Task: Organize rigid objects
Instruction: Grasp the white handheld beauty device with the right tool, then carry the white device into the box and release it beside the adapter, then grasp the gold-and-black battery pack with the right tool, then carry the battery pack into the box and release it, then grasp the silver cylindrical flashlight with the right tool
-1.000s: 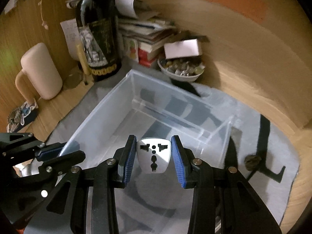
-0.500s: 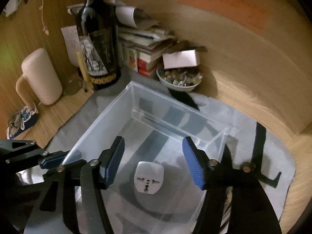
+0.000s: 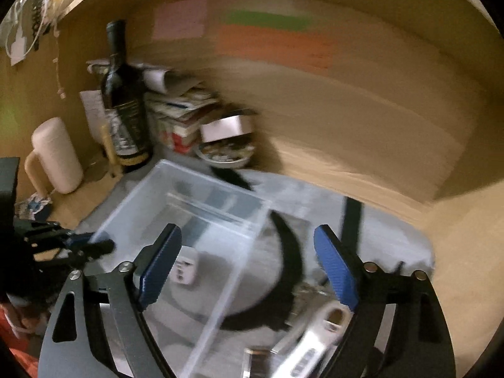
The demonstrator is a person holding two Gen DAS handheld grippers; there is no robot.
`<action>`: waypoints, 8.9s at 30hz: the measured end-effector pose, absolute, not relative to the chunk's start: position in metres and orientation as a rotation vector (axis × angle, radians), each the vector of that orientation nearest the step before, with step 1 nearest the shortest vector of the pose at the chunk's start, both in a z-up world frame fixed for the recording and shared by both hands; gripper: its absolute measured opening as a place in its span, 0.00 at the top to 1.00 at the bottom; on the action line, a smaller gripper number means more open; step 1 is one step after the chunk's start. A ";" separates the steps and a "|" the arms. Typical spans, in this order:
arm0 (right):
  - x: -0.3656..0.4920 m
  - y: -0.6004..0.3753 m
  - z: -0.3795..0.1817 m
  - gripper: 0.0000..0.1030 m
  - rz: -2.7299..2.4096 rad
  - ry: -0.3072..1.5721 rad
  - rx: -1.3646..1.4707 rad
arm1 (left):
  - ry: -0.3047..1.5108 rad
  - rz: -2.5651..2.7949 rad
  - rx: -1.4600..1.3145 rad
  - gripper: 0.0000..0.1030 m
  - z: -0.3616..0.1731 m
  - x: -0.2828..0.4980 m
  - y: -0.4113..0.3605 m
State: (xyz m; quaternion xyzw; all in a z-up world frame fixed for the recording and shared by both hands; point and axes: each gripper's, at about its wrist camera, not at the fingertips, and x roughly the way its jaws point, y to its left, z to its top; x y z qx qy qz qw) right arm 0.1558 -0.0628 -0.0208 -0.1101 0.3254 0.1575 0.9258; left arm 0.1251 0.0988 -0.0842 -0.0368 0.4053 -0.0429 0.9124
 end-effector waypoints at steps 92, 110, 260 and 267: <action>0.182 -0.030 -0.059 0.69 0.438 0.786 -0.218 | 0.846 -0.082 -0.072 0.90 -0.082 0.128 0.093; 0.189 -0.016 -0.078 0.66 0.452 0.893 -0.288 | 0.845 -0.088 -0.069 0.90 -0.083 0.128 0.093; 0.142 -0.110 -0.045 0.17 0.181 0.753 -0.212 | 0.838 -0.088 -0.055 0.90 -0.084 0.126 0.089; 0.150 -0.142 -0.088 0.22 0.106 0.877 -0.187 | 0.838 -0.089 -0.054 0.90 -0.084 0.126 0.089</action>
